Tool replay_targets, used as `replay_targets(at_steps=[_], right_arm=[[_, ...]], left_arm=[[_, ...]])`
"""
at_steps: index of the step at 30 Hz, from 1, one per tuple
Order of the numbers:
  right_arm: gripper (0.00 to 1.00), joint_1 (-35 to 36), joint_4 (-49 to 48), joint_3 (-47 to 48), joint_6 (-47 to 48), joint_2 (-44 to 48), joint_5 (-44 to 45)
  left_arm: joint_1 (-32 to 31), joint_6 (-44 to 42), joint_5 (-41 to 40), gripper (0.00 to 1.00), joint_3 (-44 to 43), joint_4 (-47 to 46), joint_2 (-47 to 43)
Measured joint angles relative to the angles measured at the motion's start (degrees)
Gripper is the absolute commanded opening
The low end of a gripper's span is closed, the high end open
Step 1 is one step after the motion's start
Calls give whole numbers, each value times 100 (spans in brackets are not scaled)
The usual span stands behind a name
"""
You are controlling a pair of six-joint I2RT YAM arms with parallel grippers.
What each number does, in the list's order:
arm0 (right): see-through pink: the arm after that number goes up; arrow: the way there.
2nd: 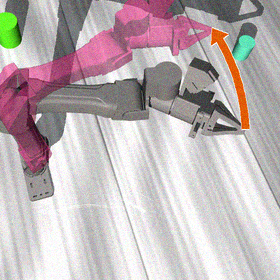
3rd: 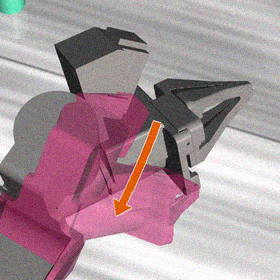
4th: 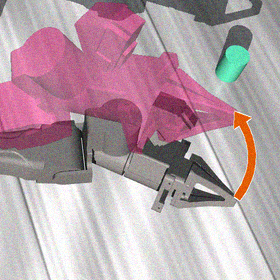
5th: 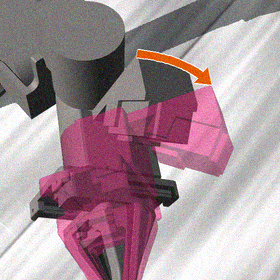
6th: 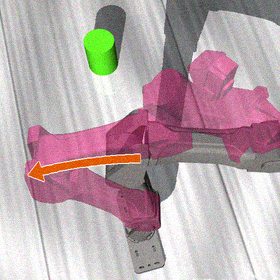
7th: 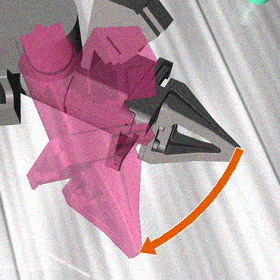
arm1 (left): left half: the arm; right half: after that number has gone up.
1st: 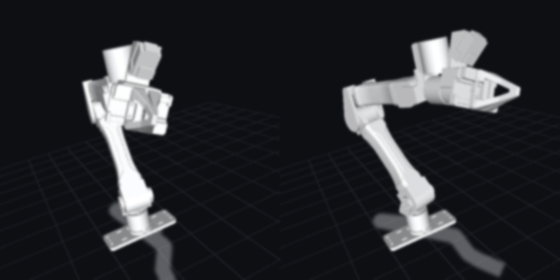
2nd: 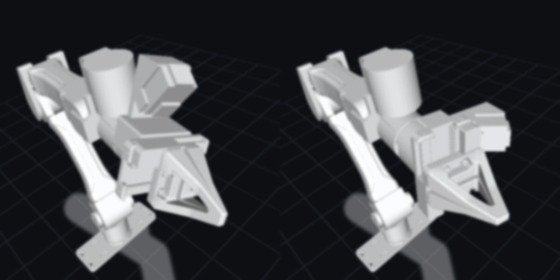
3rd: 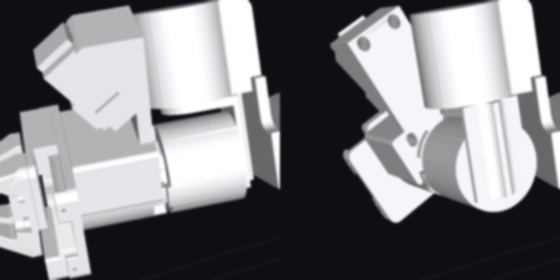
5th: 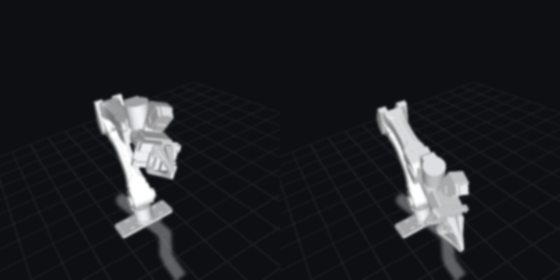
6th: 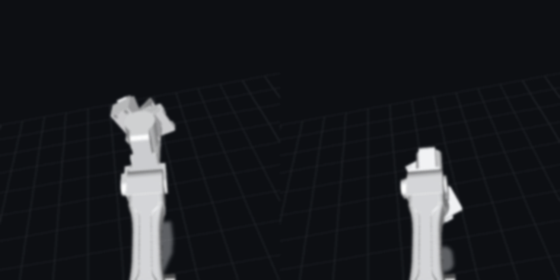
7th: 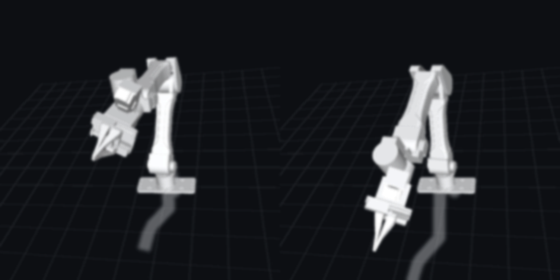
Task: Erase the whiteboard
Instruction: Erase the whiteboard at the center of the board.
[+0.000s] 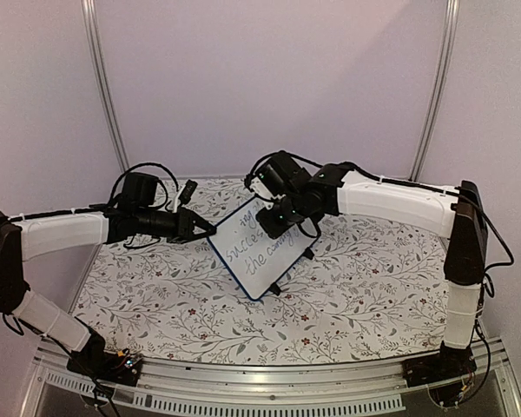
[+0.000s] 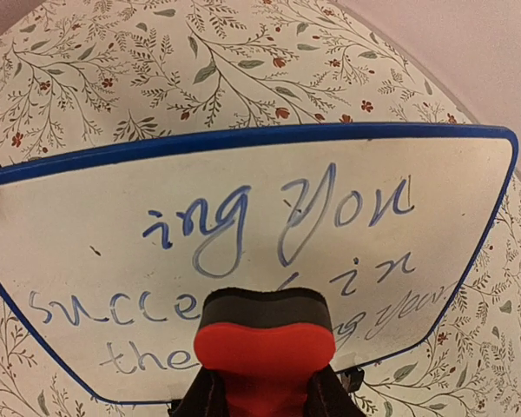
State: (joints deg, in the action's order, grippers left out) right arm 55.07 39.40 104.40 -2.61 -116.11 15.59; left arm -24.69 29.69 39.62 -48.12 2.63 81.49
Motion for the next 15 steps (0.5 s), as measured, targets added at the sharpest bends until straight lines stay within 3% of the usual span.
replay_targets(at_steps=[15], right_arm=[[15, -125, -490, -2286, -490, 2070, 249]], left_arm=[[68, -44, -210, 84, -11, 105, -122]])
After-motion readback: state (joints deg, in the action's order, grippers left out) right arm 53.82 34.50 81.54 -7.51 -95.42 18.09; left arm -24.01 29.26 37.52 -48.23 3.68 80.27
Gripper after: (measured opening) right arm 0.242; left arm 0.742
